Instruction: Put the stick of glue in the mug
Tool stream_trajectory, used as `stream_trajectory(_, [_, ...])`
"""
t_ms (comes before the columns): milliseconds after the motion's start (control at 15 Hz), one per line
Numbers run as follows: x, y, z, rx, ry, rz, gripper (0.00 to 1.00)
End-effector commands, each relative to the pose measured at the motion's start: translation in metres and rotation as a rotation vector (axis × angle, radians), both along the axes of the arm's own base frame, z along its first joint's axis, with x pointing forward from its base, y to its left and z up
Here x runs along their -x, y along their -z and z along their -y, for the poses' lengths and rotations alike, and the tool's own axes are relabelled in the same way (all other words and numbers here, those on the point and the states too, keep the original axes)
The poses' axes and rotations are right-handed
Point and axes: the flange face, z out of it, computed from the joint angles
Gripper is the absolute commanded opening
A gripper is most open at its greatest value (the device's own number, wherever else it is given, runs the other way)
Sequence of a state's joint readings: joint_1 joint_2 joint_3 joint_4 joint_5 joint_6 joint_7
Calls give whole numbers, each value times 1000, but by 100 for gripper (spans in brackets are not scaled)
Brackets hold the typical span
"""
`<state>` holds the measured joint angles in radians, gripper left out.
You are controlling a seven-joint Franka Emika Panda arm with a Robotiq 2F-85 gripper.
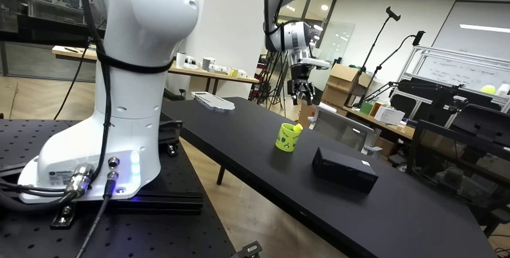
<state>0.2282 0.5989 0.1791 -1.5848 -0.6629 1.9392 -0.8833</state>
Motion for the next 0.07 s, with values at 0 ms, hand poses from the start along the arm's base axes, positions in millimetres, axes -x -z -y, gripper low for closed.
stream_trajectory(0, [2, -10, 2, -5, 7, 7, 100])
